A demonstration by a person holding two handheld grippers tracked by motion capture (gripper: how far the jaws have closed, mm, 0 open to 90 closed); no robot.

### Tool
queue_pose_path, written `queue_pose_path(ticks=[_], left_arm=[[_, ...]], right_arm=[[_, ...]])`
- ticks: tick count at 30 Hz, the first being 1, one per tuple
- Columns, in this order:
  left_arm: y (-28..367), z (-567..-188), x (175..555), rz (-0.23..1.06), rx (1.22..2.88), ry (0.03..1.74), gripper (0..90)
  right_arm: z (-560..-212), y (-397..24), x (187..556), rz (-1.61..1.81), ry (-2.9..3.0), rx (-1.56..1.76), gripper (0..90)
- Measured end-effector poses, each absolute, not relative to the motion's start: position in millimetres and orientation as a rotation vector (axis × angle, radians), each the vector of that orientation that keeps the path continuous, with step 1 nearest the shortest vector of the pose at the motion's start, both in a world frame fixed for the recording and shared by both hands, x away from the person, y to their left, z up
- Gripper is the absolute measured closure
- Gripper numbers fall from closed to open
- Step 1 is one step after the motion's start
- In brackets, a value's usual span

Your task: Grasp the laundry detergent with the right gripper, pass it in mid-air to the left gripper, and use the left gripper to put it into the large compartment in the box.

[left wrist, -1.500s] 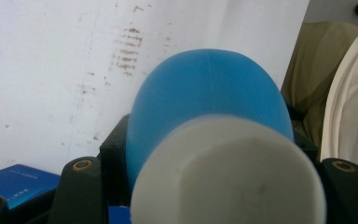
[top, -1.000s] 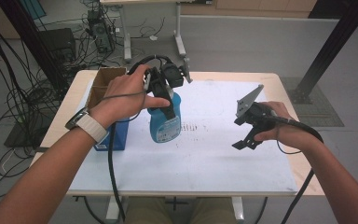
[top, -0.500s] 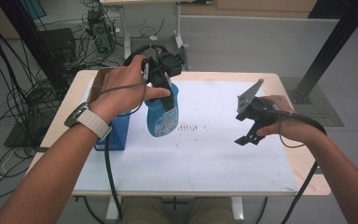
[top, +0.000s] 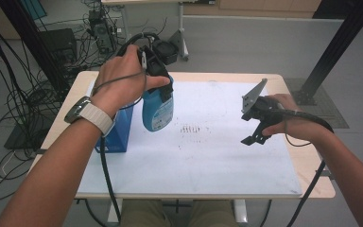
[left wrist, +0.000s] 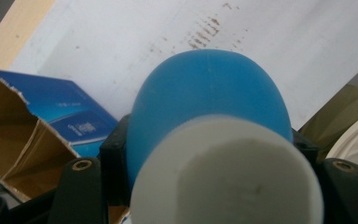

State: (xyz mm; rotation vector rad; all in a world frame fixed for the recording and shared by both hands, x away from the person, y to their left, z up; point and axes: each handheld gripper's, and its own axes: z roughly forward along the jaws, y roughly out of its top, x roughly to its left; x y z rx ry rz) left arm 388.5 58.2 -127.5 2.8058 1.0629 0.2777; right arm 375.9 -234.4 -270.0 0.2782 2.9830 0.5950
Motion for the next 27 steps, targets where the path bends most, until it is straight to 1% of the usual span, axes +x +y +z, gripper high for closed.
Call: queue_pose_path(ticks=[11, 20, 27], left_arm=[[72.1, -109.1, 397.8, 0.311, 2.752, 1.268, 37.6], [80.9, -96.4, 402.4, 0.329, 2.711, 1.358, 37.6], [90.1, -88.1, 404.1, 0.330, 2.640, 1.451, 37.6]], right_arm=[[-264.1, -237.3, 381.0, 0.613, 2.971, 0.265, 12.6], [-261.5, -238.4, 384.1, 0.621, 2.965, 0.252, 12.6], [-261.1, -237.2, 387.1, 0.619, 2.969, 0.244, 12.6]])
